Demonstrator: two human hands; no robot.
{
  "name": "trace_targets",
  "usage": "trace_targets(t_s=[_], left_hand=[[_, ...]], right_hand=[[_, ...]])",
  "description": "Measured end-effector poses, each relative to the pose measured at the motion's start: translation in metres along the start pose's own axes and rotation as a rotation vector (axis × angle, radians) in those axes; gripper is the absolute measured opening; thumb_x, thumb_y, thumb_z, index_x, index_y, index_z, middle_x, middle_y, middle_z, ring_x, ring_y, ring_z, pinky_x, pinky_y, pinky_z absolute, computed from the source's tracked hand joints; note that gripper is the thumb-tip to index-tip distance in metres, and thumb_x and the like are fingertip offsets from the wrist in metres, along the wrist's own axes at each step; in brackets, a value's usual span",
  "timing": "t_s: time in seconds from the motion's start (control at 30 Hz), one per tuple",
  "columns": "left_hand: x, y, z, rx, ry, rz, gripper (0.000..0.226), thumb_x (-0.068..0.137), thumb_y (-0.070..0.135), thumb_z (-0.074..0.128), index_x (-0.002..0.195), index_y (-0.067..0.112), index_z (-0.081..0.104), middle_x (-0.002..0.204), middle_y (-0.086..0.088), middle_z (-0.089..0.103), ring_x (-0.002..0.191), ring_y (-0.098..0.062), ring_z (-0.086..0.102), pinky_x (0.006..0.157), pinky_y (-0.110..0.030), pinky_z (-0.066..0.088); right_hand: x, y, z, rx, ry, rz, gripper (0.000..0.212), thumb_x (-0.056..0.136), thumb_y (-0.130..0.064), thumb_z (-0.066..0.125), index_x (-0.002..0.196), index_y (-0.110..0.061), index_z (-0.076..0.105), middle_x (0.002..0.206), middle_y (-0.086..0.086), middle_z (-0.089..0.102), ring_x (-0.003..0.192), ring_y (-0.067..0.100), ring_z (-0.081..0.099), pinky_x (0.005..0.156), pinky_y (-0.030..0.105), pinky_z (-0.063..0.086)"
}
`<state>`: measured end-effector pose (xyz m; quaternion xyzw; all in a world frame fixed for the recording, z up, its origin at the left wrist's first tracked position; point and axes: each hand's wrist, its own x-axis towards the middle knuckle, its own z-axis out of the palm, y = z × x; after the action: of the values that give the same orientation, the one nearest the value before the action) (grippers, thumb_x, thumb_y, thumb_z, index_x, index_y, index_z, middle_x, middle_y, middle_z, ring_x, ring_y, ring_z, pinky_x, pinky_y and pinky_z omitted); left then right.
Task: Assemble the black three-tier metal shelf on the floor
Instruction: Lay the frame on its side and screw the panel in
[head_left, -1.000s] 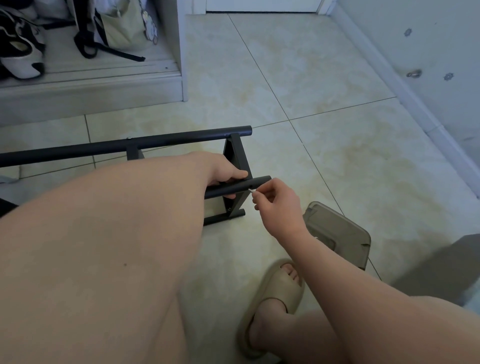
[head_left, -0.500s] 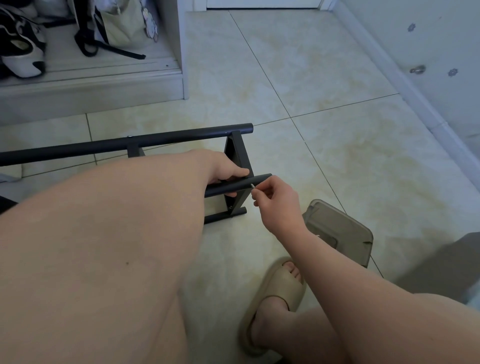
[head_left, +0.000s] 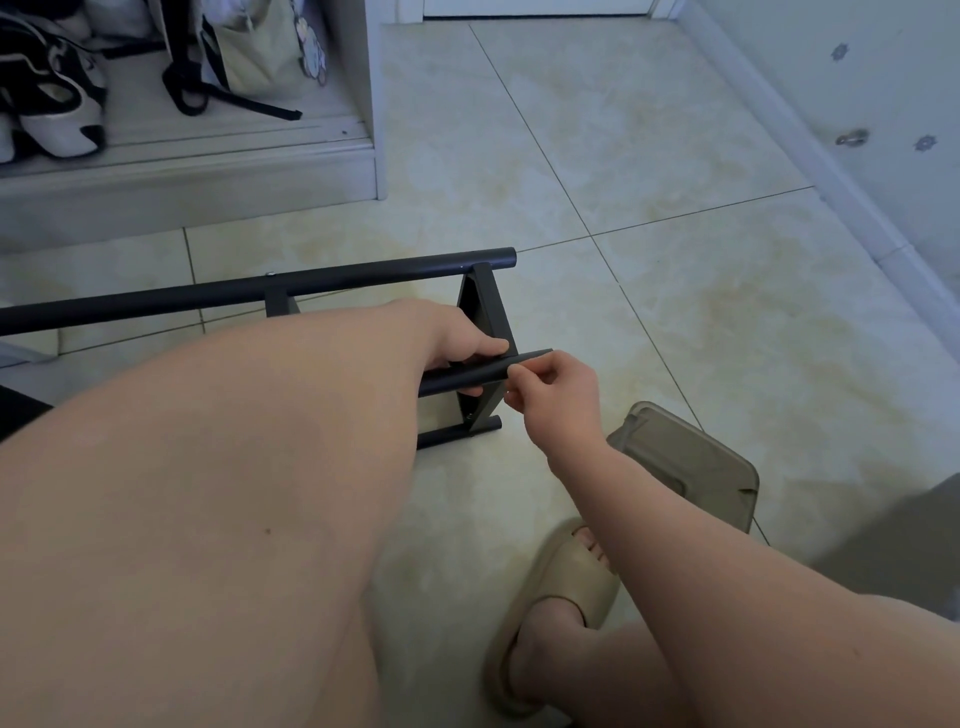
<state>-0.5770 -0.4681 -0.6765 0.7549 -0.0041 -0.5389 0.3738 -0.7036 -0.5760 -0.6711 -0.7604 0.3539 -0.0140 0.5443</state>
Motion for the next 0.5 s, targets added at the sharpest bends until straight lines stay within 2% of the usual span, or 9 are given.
trace_targets(t_s=[0.1,0.17,0.23,0.33,0.37,0.4,0.43,0.5], left_hand=[[0.0010,0.0000,0.0005,-0.010,0.002,0.007,0.045,0.098,0.044,0.061,0.121,0.007,0.069,0.113,-0.007,0.075,0.107,-0.024,0.072,0.108,-0.042,0.048],[0.0006,-0.0003,0.0009,-0.022,0.005,0.006,0.044,0.098,0.043,0.061,0.122,0.007,0.069,0.114,-0.006,0.075,0.107,-0.024,0.072,0.107,-0.042,0.049],[-0.0004,0.0000,0.0016,-0.028,0.007,0.003,0.043,0.098,0.042,0.062,0.121,0.007,0.069,0.114,-0.006,0.075,0.106,-0.024,0.072,0.107,-0.042,0.049],[-0.0006,0.0009,0.0020,-0.033,0.013,0.005,0.043,0.098,0.042,0.061,0.122,0.007,0.069,0.114,-0.005,0.075,0.106,-0.024,0.072,0.106,-0.041,0.050],[-0.0005,0.0012,0.0019,-0.035,0.014,0.005,0.044,0.098,0.042,0.061,0.123,0.007,0.068,0.115,-0.006,0.075,0.106,-0.024,0.072,0.106,-0.041,0.050],[-0.0002,0.0012,0.0017,-0.031,0.013,0.005,0.044,0.098,0.043,0.061,0.123,0.007,0.068,0.115,-0.006,0.075,0.106,-0.024,0.072,0.106,-0.041,0.050],[0.0001,0.0011,0.0017,-0.023,0.013,0.004,0.045,0.098,0.044,0.061,0.122,0.007,0.069,0.114,-0.006,0.075,0.106,-0.023,0.072,0.106,-0.042,0.050],[0.0008,0.0006,0.0017,-0.015,0.014,0.006,0.046,0.097,0.044,0.062,0.122,0.006,0.068,0.113,-0.007,0.075,0.105,-0.023,0.072,0.106,-0.042,0.050]], right_hand=[[-0.0008,-0.0005,0.0007,0.026,0.004,0.016,0.019,0.094,-0.008,0.066,0.076,-0.012,0.062,0.064,-0.001,0.067,0.065,0.020,0.067,0.080,0.047,0.061],[-0.0012,-0.0011,-0.0018,-0.167,-0.037,-0.086,0.017,0.095,-0.011,0.064,0.079,-0.015,0.060,0.073,0.006,0.069,0.072,0.026,0.068,0.070,0.039,0.058],[-0.0019,-0.0019,-0.0049,-0.324,-0.072,-0.170,0.013,0.096,-0.014,0.062,0.083,-0.013,0.060,0.080,0.010,0.069,0.075,0.026,0.066,0.060,0.032,0.050],[0.0009,-0.0020,-0.0062,-0.319,-0.057,-0.172,0.015,0.096,-0.012,0.062,0.081,-0.013,0.059,0.076,0.012,0.070,0.065,0.023,0.064,0.049,0.019,0.045],[0.0014,-0.0027,-0.0049,-0.263,-0.042,-0.140,0.017,0.095,-0.011,0.063,0.079,-0.014,0.059,0.073,0.010,0.070,0.065,0.024,0.066,0.053,0.018,0.048],[0.0016,-0.0030,-0.0031,-0.176,-0.032,-0.090,0.018,0.095,-0.009,0.063,0.078,-0.013,0.059,0.070,0.008,0.069,0.065,0.025,0.067,0.061,0.021,0.055],[0.0013,-0.0028,-0.0014,-0.075,-0.027,-0.033,0.018,0.095,-0.007,0.064,0.078,-0.012,0.060,0.066,0.005,0.068,0.063,0.022,0.066,0.073,0.030,0.061],[-0.0003,-0.0007,0.0013,0.094,-0.023,0.057,0.017,0.095,-0.005,0.064,0.078,-0.009,0.062,0.061,-0.001,0.067,0.059,0.014,0.065,0.083,0.047,0.062]])
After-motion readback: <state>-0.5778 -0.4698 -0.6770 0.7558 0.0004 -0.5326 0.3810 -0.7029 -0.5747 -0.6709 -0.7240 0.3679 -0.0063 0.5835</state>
